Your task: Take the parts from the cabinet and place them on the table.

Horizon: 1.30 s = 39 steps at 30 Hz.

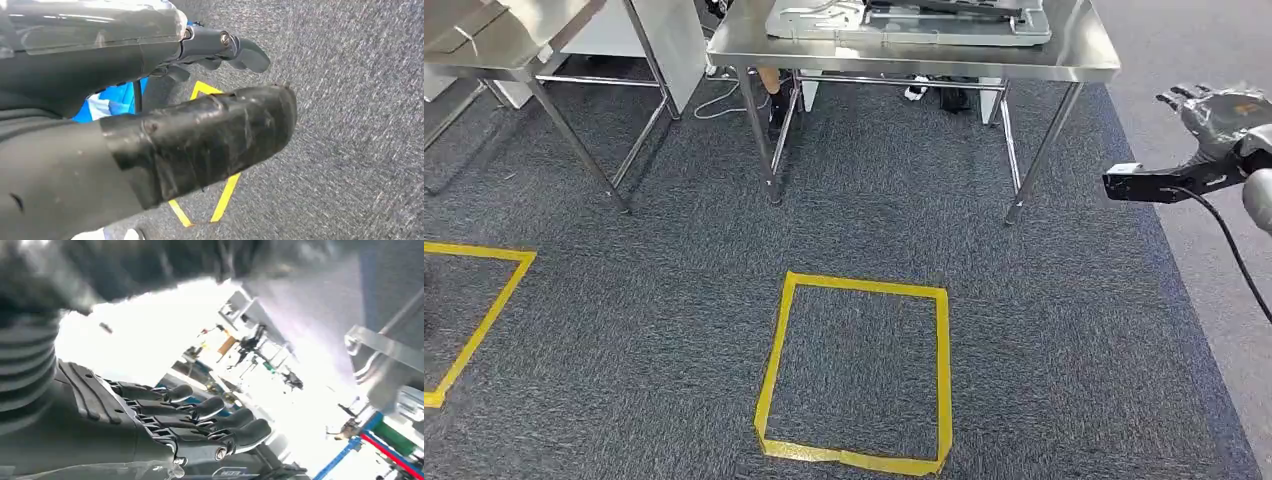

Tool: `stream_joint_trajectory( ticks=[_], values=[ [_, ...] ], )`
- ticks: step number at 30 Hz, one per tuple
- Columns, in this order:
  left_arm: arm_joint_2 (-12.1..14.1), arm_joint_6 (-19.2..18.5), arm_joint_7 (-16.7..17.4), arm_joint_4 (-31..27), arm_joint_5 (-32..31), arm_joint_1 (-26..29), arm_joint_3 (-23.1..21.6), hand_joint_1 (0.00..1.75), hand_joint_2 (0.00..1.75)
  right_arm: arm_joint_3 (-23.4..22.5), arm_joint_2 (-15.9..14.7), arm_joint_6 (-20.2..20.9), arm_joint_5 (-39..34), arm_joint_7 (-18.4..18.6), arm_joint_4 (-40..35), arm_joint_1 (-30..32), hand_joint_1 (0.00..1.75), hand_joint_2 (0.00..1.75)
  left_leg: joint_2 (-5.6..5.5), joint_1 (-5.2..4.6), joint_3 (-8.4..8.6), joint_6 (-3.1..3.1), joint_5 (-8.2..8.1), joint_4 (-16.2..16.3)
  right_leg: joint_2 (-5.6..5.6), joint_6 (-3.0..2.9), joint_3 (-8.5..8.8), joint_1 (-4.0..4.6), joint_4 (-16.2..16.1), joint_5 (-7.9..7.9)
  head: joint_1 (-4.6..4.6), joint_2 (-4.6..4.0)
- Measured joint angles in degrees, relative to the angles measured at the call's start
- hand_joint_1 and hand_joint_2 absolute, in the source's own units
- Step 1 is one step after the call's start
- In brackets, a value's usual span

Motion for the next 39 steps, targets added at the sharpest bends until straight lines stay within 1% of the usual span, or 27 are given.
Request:
stream_joint_trajectory(
  ticks=[2, 10, 11, 12, 14, 16, 17, 18, 19, 21, 22, 23, 24, 25, 26, 28, 29, 30, 32, 33, 36, 39],
  values=[
    [0.0, 0.0, 0.02, 0.0, 0.0, 0.03, 0.0, 0.0, 0.0, -0.7, -0.02, 0.02, 0.02, -0.39, 0.0, 0.27, 0.0, 1.75, -0.01, 0.0, 0.02, -0.07, 0.19, -0.11, -0.01, -0.1, -0.03, 0.02, 0.0, 0.08, 0.0, 0.0],
    [0.0, 0.0, 0.02, 0.0, 0.0, 0.01, 0.0, 0.0, 0.0, -1.12, -0.02, 0.02, 0.06, -0.72, -0.02, 0.58, 0.0, 1.75, -0.01, 0.01, 0.04, -0.13, 0.25, -0.17, -0.01, -0.12, -0.03, 0.05, 0.01, 0.09, 0.0, 0.0],
    [0.0, 0.0, 0.02, 0.02, 0.0, 0.01, 0.0, 0.0, 0.0, -1.62, -0.02, 0.04, 0.2, -0.68, -0.02, 0.78, 0.0, 1.75, -0.01, 0.02, 0.04, -0.22, 0.31, -0.2, -0.01, -0.13, -0.04, 0.08, 0.02, 0.1, 0.0, 0.0],
    [0.0, 0.0, 0.02, 0.0, 0.0, 0.0, 0.0, 0.0, 0.0, -1.77, -0.02, 0.09, 0.22, -0.72, -0.02, 0.81, 0.0, 0.0, -0.01, 0.02, 0.04, -0.24, 0.32, -0.21, -0.01, -0.13, -0.03, 0.11, 0.02, 0.1, 0.0, 0.0],
    [-0.02, -0.2, -0.04, 0.02, 0.55, -0.03, 0.0, 0.0, 0.0, -3.68, -0.5, -0.48, -4.21, 0.05, -0.33, 3.76, 0.0, 0.0, -0.01, 0.2, 0.19, -0.26, 0.31, -0.22, -0.13, -0.13, 0.18, 0.25, -0.13, 0.1, 0.0, 0.0],
    [-0.15, -0.55, -0.59, 0.02, 1.26, -0.01, 0.0, 0.0, 0.0, -9.44, -1.51, -3.66, -11.14, 2.26, -2.26, 12.49, 0.0, 0.0, -0.46, 0.6, 0.52, -0.35, 0.24, -0.29, -0.64, -0.13, 0.97, 0.58, -0.63, 0.09, 0.0, 0.0],
    [-0.31, -0.68, -0.74, 0.04, 1.84, 0.03, 0.0, 0.0, 0.0, -15.29, -1.49, -6.04, -15.28, 3.04, -4.34, 20.12, 0.0, 0.0, -0.85, 0.99, 0.83, -0.6, 0.09, -0.36, -1.03, -0.14, 1.59, 1.05, -1.02, 0.05, 0.0, 0.0],
    [-0.35, -0.74, -0.92, 0.06, 2.25, 0.04, 0.0, 0.0, 0.0, -21.14, -0.85, -8.4, -17.63, 3.1, -6.48, 28.31, 0.0, 0.0, -1.29, 1.22, 1.07, -0.65, 0.06, -0.41, -1.5, -0.17, 2.2, 1.35, -1.38, -0.02, 0.0, 0.0],
    [-0.5, -0.81, -1.05, 0.13, 2.73, 0.1, 0.02, 0.0, 0.0, -27.67, 0.64, -9.01, -19.53, 2.32, -8.69, 36.69, 0.0, 0.0, -1.79, 1.53, 1.2, -0.86, -0.08, -0.47, -1.91, -0.22, 2.72, 1.6, -1.69, -0.1, 0.0, 0.0],
    [-0.65, -0.29, -1.22, 0.5, 3.54, 0.33, 0.04, 0.0, 0.0, -42.53, 7.97, -6.24, -22.36, -0.58, -12.49, 51.68, 0.0, 0.0, -2.3, 1.71, 1.33, -0.9, -0.11, -0.52, -2.5, -0.33, 3.06, 1.8, -1.98, -0.19, 0.0, 0.0],
    [-0.68, 0.47, -1.22, 0.65, 4.04, 0.44, 0.04, 0.0, 0.0, -50.5, 13.32, -4.3, -21.98, -2.32, -13.42, 58.22, 0.0, 0.0, -2.45, 1.73, 1.33, -0.9, -0.11, -0.53, -2.63, -0.31, 3.06, 1.8, -2.08, -0.23, 0.0, 0.0],
    [-0.77, 1.52, -1.2, 0.94, 4.37, 0.43, 0.04, 0.0, 0.0, -58.86, 19.39, -2.65, -20.54, -3.93, -13.27, 63.5, 0.0, 0.0, -2.68, 1.71, 1.32, -0.9, -0.11, -0.55, -2.84, -0.32, 2.97, 1.69, -2.09, -0.34, 0.0, 0.0],
    [-0.77, 2.61, -1.07, 1.18, 4.63, 0.48, 0.04, 0.0, 0.0, -65.8, 24.07, -2.05, -18.66, -4.61, -12.53, 67.51, 0.0, 0.0, -2.8, 1.66, 1.28, -0.9, -0.12, -0.56, -3.0, -0.3, 2.96, 1.64, -2.11, -0.4, 0.02, 0.0],
    [-0.77, 4.12, -0.94, 1.59, 4.78, 0.57, 0.02, 0.0, 0.0, -73.44, 29.21, -2.1, -15.52, -4.59, -10.79, 70.72, 0.0, 0.0, -2.86, 1.6, 1.29, -0.92, -0.13, -0.62, -3.05, -0.33, 2.97, 1.56, -2.11, -0.45, 0.02, 0.0],
    [-0.77, 5.47, -0.7, 1.97, 5.01, 0.62, 0.02, 0.0, 0.0, -79.81, 33.31, -2.16, -12.38, -3.71, -9.02, 72.87, 0.0, 0.0, -2.84, 1.57, 1.28, -0.96, -0.16, -0.65, -2.99, -0.33, 2.94, 1.54, -2.1, -0.45, 0.0, 0.0],
    [-0.77, 8.28, -0.52, 2.79, 5.7, 0.62, -0.07, 0.0, 0.0, -93.63, 42.44, -2.64, -5.53, -0.14, -6.84, 76.06, 0.0, 0.0, -2.44, 1.55, 1.3, -1.13, -0.27, -0.7, -2.48, -0.36, 2.86, 1.53, -2.07, -0.44, 0.0, 0.0],
    [-0.77, 9.28, -0.52, 3.12, 6.05, 0.61, -0.24, 0.0, 0.0, -99.31, 46.1, -3.17, -3.16, 1.22, -6.58, 76.95, 0.0, 0.0, -2.04, 1.52, 1.3, -1.26, -0.36, -0.74, -2.06, -0.44, 2.73, 1.5, -2.06, -0.38, 0.0, 0.0],
    [-0.77, 9.97, -0.52, 3.43, 6.41, 0.58, -0.56, 0.0, 0.0, -103.88, 49.05, -3.37, -1.88, 2.11, -6.36, 77.55, 0.0, 0.0, -1.54, 1.44, 1.34, -1.28, -0.37, -0.79, -1.54, -0.57, 2.6, 1.5, -2.05, -0.27, 0.02, 0.0],
    [-0.77, 10.4, -0.74, 3.78, 7.01, 0.47, -1.39, 0.0, 0.0, -110.4, 53.14, -3.15, -1.16, 2.97, -6.77, 78.13, 0.0, 0.0, -0.91, 1.41, 1.44, -1.34, -0.42, -0.88, -0.93, -0.6, 2.35, 1.41, -2.03, -0.22, 0.0, 0.0],
    [-0.77, 10.43, -0.83, 3.87, 7.13, 0.43, -1.93, 0.0, 0.0, -112.85, 54.36, -2.33, -1.14, 3.43, -7.64, 78.25, 0.0, 0.0, -0.73, 1.38, 1.49, -1.35, -0.42, -0.91, -0.81, -0.62, 2.33, 1.38, -2.02, -0.2, 0.0, 0.0],
    [-0.77, 9.66, -1.07, 3.89, 8.72, 0.66, -3.46, 0.0, 0.0, -119.26, 57.01, 1.05, -1.64, 3.3, -11.11, 78.27, 0.0, 0.0, -0.61, 1.37, 1.53, -1.37, -0.39, -0.92, -0.67, -0.62, 2.32, 1.33, -2.03, -0.12, 0.0, 0.0],
    [-0.77, 9.09, -1.27, 3.95, 10.44, 0.94, -5.12, 0.0, 0.0, -123.88, 58.53, 2.01, -1.01, 3.65, -12.78, 78.06, 0.0, 0.0, -0.57, 1.27, 1.52, -1.32, -0.31, -0.92, -0.66, -0.54, 2.34, 1.24, -2.04, -0.01, 0.0, 0.0]
  ],
)
